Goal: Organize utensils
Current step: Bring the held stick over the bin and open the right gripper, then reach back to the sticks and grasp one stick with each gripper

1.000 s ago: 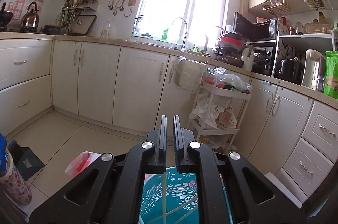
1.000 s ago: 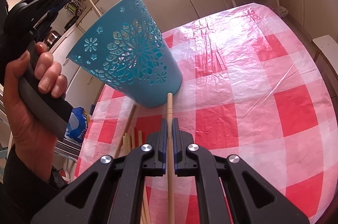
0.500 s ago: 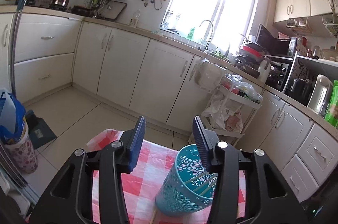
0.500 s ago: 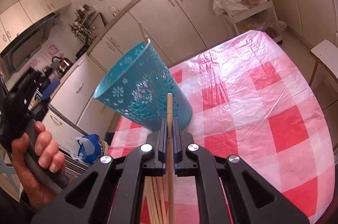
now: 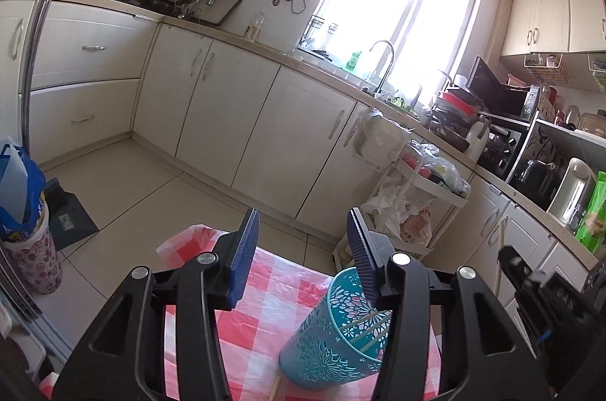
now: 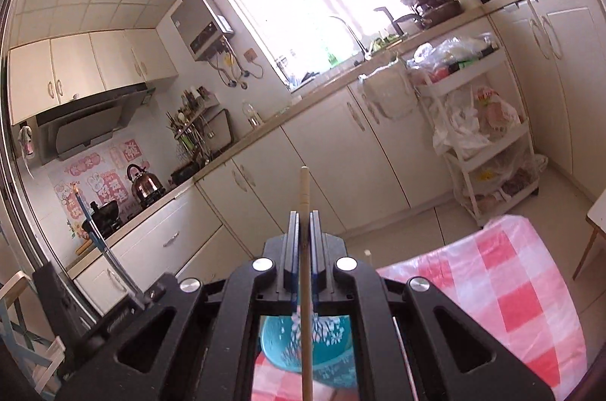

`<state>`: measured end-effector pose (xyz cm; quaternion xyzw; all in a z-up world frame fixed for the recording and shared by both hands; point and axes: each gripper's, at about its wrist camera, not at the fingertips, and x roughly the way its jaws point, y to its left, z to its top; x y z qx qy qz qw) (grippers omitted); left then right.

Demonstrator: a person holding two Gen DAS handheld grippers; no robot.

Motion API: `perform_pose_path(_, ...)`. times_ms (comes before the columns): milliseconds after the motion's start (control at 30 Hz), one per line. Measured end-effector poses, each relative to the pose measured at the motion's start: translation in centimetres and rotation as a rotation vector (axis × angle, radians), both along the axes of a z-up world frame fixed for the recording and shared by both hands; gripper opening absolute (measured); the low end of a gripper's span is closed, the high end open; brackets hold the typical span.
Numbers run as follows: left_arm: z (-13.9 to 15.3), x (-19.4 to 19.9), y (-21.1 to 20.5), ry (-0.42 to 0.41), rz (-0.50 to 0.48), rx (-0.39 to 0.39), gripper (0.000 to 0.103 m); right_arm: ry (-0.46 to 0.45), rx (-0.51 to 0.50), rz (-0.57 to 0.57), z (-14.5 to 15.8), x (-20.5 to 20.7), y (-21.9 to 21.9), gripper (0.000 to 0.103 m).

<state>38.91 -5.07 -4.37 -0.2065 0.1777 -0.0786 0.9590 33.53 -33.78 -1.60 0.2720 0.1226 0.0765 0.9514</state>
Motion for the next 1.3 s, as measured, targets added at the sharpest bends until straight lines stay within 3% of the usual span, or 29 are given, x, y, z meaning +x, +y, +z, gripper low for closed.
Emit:
perform_pose_path(167,0.0,0.4,0.5,0.002,-0.007,-0.023,0.046,-0.042,-0.065,-0.048,1.0,4.4,1.9,0.006)
perform_pose_path(433,-0.1,1.0,1.5,0.018,-0.011,-0.060,0.046,-0.019,-0.123,-0.089,-1.3,7.7,3.2,0.006)
perform_pose_path(500,-0.1,1.1,1.6,0.018,-0.009,-0.063,0.046,-0.004,-0.115,-0.083,-1.7,7.4,3.1,0.011)
perform_pose_path(533,-0.1,1.2,1.7,0.018,-0.007,-0.065,0.046,-0.001,-0.115,-0.085,-1.8,7.3,3.1,0.019)
perform_pose_path(733,-0.1,1.1,1.7,0.020,-0.006,-0.066,0.049,0.003,-0.149,-0.043,-1.2,5.1,3.1,0.021)
perform_pose_path(900,-0.2,1.0,1.9,0.041,0.005,-0.019,0.055,0.035,-0.180,-0.034,-0.8,-0.2,2.0,0.030)
perform_pose_path(1000,-0.7,1.3,2.4,0.084,0.008,0.027,0.057,0.145,-0.193,0.021,-2.9,-3.5,2.1,0.031)
perform_pose_path(1133,-2.7,2.4,1.8,0.212,-0.009,0.174,0.059,0.417,-0.267,0.215,-9.3,-4.6,5.2,0.028)
perform_pose_path(1200,-4.5,3.0,1.1,0.291,-0.053,0.246,0.059,0.539,-0.297,0.287,-12.9,-4.4,6.9,0.023)
perform_pose_path(1300,-8.0,3.9,-0.1,0.417,-0.145,0.315,0.059,0.624,-0.359,0.331,-16.1,-3.9,8.6,0.021)
